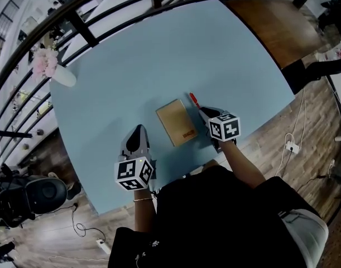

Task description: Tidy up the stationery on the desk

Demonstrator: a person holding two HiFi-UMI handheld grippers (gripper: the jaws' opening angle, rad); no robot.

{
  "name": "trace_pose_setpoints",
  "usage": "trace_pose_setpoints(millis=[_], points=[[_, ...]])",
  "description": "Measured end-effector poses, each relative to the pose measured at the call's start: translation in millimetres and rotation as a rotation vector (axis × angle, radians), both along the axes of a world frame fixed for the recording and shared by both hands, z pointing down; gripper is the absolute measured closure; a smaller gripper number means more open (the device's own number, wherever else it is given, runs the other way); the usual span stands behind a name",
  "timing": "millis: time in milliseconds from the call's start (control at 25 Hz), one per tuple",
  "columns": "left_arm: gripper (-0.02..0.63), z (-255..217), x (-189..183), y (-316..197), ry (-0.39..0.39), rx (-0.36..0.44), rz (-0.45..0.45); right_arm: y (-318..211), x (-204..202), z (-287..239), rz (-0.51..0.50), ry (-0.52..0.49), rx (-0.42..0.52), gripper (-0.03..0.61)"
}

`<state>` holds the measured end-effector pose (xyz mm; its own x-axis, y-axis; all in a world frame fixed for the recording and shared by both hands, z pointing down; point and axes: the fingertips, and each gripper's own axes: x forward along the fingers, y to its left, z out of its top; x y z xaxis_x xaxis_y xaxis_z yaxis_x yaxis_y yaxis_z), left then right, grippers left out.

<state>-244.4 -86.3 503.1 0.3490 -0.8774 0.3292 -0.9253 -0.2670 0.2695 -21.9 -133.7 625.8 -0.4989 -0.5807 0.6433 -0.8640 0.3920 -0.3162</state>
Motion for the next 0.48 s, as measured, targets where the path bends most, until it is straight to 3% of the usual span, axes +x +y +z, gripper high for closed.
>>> trace_pose_setpoints(millis=[480], points=[[0.617,0,-12,-4,0.019,0.004,0.005,7,-16,6,-0.025,0.040,-0.046,0.528]])
